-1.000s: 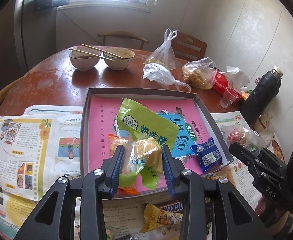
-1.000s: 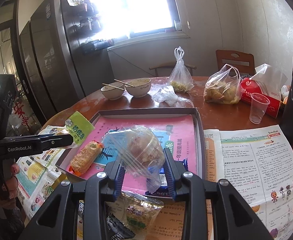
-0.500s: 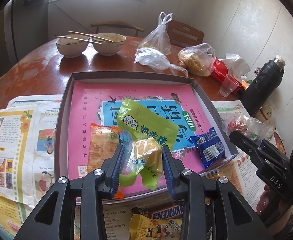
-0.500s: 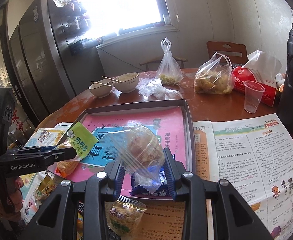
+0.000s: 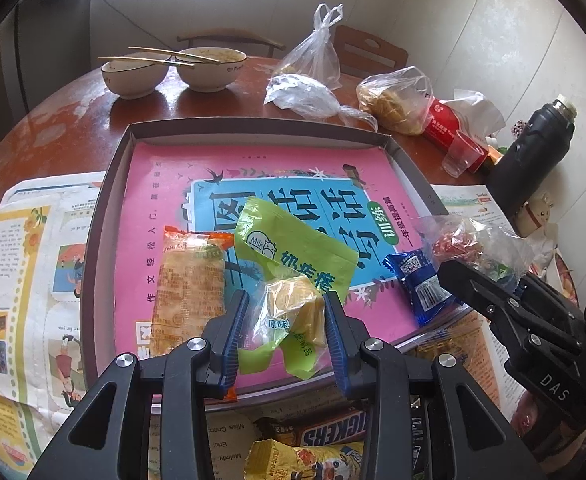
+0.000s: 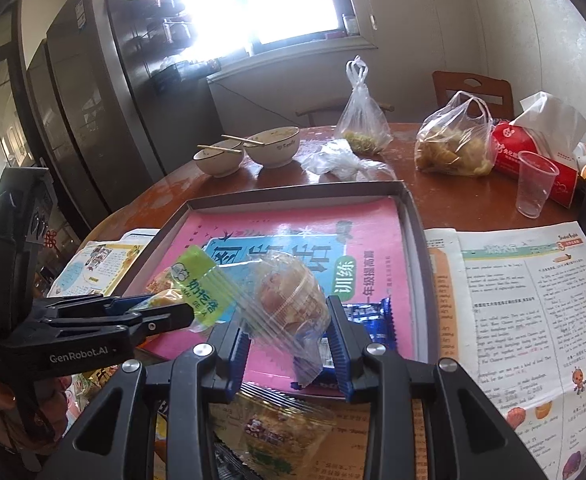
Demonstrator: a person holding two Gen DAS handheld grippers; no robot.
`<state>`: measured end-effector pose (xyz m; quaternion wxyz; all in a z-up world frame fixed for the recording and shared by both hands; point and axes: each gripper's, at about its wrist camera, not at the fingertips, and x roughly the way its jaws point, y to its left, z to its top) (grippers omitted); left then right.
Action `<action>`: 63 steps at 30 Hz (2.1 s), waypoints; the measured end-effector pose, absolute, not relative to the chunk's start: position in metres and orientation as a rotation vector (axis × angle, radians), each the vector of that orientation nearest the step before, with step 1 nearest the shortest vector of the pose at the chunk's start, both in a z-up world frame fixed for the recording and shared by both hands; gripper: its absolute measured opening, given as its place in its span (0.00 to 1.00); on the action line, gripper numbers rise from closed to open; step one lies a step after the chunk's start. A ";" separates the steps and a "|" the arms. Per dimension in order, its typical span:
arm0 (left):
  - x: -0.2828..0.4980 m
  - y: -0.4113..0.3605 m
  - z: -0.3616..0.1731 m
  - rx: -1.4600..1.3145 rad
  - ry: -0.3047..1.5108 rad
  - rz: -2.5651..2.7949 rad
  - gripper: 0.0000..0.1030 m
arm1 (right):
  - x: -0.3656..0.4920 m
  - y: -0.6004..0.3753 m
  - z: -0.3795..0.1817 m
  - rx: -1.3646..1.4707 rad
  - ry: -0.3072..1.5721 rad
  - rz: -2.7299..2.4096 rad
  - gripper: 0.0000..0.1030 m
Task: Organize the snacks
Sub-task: 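Lower the green snack with the left tool while the right lowers the clear bag over the tray, then open the left tool to drop the green snack while the right releases the clear pastry bag in the tray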
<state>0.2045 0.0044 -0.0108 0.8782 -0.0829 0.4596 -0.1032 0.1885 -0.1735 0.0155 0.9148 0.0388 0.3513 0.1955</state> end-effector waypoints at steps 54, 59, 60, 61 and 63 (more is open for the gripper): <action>0.202 0.004 -0.022 -0.122 0.980 -0.204 0.38 | 0.191 -0.130 -0.014 -0.102 0.808 0.449 0.38; 0.200 0.003 -0.023 -0.116 0.986 -0.212 0.38 | 0.188 -0.131 -0.012 -0.104 0.804 0.456 0.42; 0.200 0.003 -0.024 -0.114 0.986 -0.211 0.39 | 0.188 -0.131 -0.012 -0.106 0.804 0.452 0.42; 0.200 0.002 -0.024 -0.112 0.988 -0.211 0.39 | 0.188 -0.132 -0.012 -0.104 0.803 0.452 0.43; 0.199 0.002 -0.024 -0.113 0.987 -0.210 0.39 | 0.187 -0.133 -0.011 -0.102 0.801 0.450 0.45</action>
